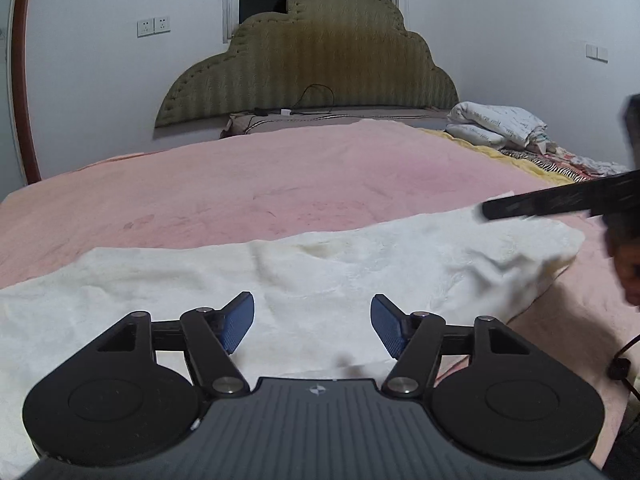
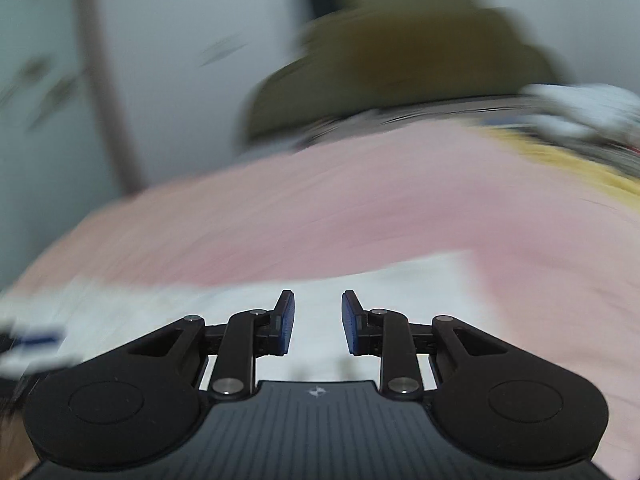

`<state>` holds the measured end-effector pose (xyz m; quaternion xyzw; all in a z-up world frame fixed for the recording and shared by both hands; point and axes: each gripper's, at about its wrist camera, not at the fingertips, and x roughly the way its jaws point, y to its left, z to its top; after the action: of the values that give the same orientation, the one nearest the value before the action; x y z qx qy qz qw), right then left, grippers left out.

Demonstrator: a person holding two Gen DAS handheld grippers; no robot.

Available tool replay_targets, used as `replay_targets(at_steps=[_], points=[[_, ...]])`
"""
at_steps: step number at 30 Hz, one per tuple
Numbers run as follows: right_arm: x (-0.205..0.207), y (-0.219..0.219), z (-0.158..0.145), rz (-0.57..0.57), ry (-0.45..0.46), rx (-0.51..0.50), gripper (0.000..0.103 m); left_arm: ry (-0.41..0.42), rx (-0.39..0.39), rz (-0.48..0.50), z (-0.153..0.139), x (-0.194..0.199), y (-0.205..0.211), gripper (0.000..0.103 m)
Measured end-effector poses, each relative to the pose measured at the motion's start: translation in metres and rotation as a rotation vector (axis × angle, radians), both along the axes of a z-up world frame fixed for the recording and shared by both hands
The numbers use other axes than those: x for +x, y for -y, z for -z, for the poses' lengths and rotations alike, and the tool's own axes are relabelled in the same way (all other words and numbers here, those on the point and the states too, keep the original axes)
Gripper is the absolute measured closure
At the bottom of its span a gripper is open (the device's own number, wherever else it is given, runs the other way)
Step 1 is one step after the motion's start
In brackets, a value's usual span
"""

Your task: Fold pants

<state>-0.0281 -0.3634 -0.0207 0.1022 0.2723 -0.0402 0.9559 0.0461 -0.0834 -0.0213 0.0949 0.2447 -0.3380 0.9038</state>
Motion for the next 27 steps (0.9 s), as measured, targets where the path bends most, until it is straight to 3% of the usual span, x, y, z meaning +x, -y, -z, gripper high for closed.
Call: replay_targets(at_steps=[4,6,8,12,14,17,21,23,25,27], points=[[0.077,-0.072,0.014,-0.257,-0.183,-0.202,0.077,-0.024,0.004,-0.012,0.0,0.001,-0.012,0.035],[0.106,-0.099,0.032,-0.327,-0.282,-0.298,0.078,-0.024,0.022,-0.024,0.004,0.002,-0.014,0.035],[0.126,-0.103,0.036,-0.308,-0.255,-0.319,0.077,-0.041,0.034,-0.039,0.01,0.003,-0.014,0.035],[0.162,-0.063,0.032,-0.109,-0.221,-0.194,0.076,-0.062,0.033,-0.056,0.014,0.005,-0.014,0.034],[0.153,-0.043,0.027,-0.036,-0.206,-0.135,0.076,-0.038,0.04,-0.059,0.012,0.004,-0.015,0.033],[0.113,-0.028,0.012,-0.079,-0.147,-0.035,0.076,-0.048,0.051,-0.096,0.014,0.009,-0.018,0.033],[0.067,-0.027,0.015,-0.195,-0.206,-0.05,0.075,-0.102,0.095,-0.128,0.025,0.018,-0.013,0.033],[0.052,-0.012,0.024,-0.174,-0.237,-0.079,0.076,-0.099,0.107,-0.138,0.03,0.018,-0.012,0.032],[0.038,0.025,0.028,-0.072,-0.217,-0.05,0.076,-0.093,0.106,-0.139,0.028,0.016,-0.013,0.032],[0.024,0.071,0.027,0.164,-0.196,-0.054,0.076,-0.09,0.095,-0.137,0.025,0.014,-0.013,0.032]])
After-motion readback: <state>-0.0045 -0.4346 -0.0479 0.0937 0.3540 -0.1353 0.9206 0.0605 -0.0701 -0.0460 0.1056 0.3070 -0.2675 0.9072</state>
